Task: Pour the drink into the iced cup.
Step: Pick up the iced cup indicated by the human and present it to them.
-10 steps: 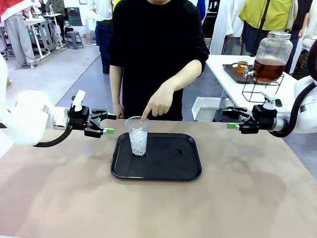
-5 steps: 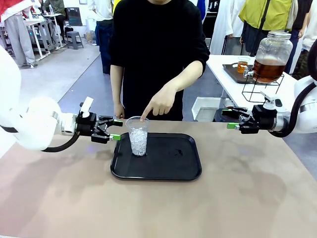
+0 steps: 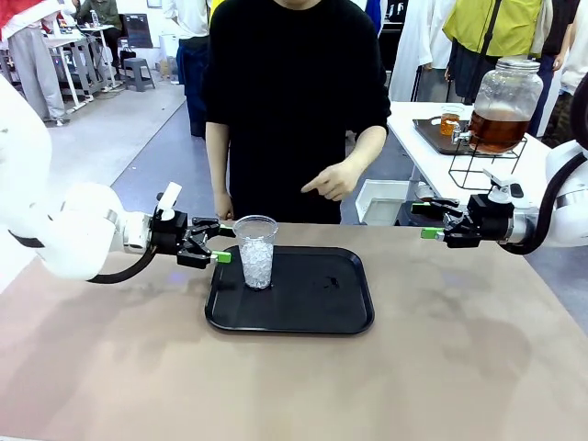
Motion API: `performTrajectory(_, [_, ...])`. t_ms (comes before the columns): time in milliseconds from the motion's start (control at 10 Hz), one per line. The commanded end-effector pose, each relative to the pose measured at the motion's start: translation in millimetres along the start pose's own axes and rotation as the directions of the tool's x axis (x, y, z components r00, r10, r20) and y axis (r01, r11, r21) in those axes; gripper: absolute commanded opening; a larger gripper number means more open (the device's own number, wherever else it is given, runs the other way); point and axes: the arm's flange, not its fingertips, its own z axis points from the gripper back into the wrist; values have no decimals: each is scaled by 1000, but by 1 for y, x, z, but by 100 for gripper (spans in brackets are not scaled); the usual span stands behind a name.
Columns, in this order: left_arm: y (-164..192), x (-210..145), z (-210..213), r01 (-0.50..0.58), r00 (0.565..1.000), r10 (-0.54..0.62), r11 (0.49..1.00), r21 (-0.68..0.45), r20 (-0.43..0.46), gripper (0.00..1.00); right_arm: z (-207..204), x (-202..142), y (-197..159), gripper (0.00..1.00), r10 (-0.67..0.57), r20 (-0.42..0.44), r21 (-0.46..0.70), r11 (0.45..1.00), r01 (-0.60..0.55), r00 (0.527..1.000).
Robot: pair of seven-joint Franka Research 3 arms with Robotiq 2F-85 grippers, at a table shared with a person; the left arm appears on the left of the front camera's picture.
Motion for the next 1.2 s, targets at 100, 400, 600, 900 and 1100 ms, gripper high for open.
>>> performTrajectory(100, [8,0,-10,-22,1000,22,999,-36,12,100,0,3,-2,100,3,-2,0,1000,-3,1000])
performTrajectory(400, [13,-1,-16,-35,999,35,999,-41,2,100,0,3,-2,100,3,-2,0,1000,-3,1000])
performTrajectory(600, [16,-1,-22,-41,999,41,998,-57,2,100,0,3,-2,100,3,-2,0,1000,-3,1000])
performTrajectory(900, [20,0,-33,-51,999,51,996,-76,-1,100,0,3,-2,100,3,-2,0,1000,-3,1000])
performTrajectory(1100, [19,2,-39,-53,999,53,994,-95,0,100,0,3,-2,100,3,-2,0,1000,-3,1000])
